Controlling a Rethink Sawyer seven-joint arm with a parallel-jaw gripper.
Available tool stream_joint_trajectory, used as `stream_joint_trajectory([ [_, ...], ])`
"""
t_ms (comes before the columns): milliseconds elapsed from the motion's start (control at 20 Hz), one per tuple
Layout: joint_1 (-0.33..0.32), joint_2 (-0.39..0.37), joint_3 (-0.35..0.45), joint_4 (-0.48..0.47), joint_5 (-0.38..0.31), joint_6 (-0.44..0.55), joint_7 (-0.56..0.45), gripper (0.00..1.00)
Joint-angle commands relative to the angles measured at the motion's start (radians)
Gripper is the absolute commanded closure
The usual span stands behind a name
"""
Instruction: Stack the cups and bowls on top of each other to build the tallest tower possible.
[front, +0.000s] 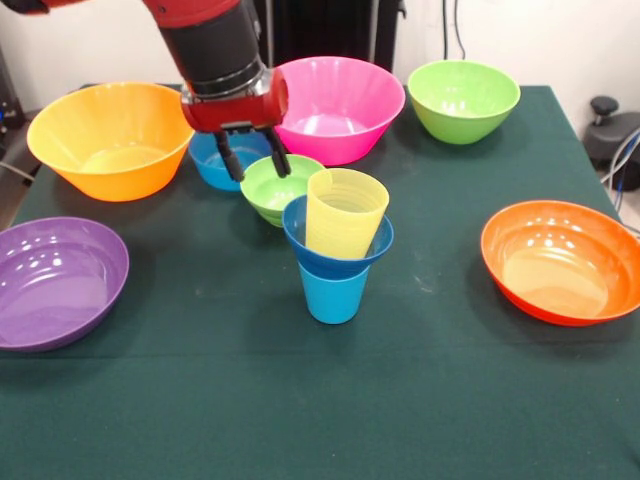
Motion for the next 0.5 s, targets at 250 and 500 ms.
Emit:
stream_joint_trajectory([
  [250,0.009,0.072,-0.052,-0.068,-0.095,-0.006,-0.312,0.0],
  [500,0.007,0.082,-0.056,-0.071,-0.1,0.002,-0.333,0.0],
])
